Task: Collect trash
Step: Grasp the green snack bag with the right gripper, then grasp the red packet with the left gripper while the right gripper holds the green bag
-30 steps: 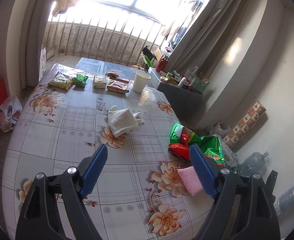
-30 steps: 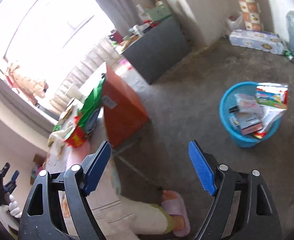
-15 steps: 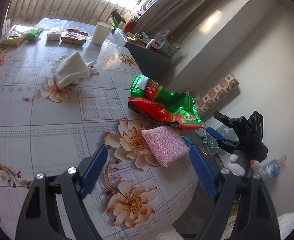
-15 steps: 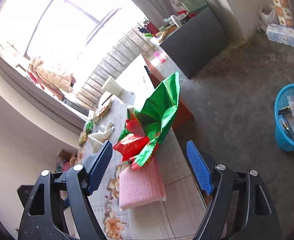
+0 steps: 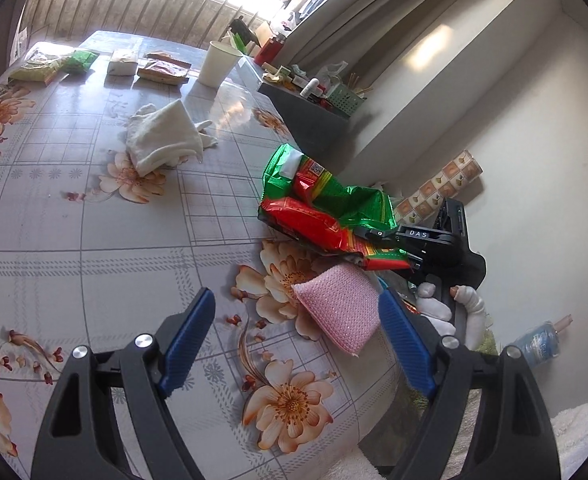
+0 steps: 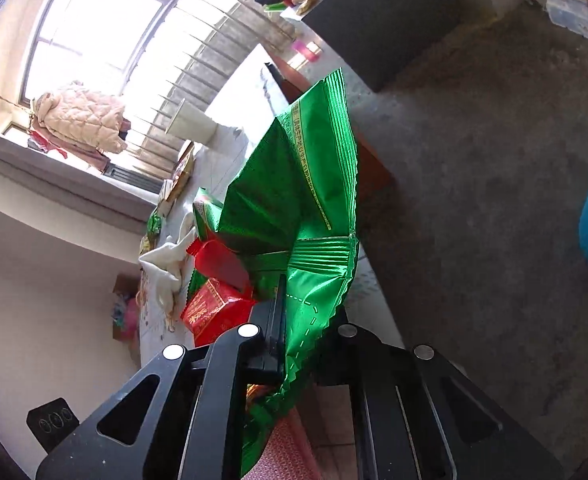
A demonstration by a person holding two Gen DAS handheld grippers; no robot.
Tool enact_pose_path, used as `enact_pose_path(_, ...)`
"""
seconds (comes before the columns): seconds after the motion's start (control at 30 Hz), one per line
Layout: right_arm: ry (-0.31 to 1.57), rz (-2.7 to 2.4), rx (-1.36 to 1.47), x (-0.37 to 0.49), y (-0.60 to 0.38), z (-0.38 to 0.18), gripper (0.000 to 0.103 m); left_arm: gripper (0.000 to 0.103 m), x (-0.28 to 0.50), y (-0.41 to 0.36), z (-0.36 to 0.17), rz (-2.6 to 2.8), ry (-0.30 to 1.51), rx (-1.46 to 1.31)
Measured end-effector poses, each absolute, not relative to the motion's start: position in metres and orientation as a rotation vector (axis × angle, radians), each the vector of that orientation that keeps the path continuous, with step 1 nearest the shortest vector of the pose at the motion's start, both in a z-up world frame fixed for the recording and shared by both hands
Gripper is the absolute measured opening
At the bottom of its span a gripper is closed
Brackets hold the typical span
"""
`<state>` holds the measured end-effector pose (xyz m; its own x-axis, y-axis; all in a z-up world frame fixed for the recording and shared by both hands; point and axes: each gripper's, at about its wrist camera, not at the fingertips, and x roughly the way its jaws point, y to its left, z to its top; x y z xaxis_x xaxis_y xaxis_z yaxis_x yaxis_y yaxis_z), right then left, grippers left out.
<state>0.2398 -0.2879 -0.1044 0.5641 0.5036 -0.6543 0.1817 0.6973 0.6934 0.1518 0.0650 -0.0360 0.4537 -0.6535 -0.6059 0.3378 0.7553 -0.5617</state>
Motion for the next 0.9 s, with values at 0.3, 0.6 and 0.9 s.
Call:
enact_pose_path(0.3, 1.05, 0.291, 0.79, 0.234, -0.2, -0.106, 0.007, 0.081, 0.149, 0.104, -0.044, -0.558, 0.906, -0.457)
enact_pose_path(0.6, 1.072, 0.263, 0.672, 0.238, -0.157, -0.093, 0.033, 0.081, 0.154, 0.084, -0.031, -0.585, 0.869, -0.326)
enact_pose_path(0.9, 1.044, 0.238, 0.723, 0.218, -0.193, -0.094, 0.036, 0.081, 0.179, 0.028, -0.023, -0.619, 0.805, 0.052)
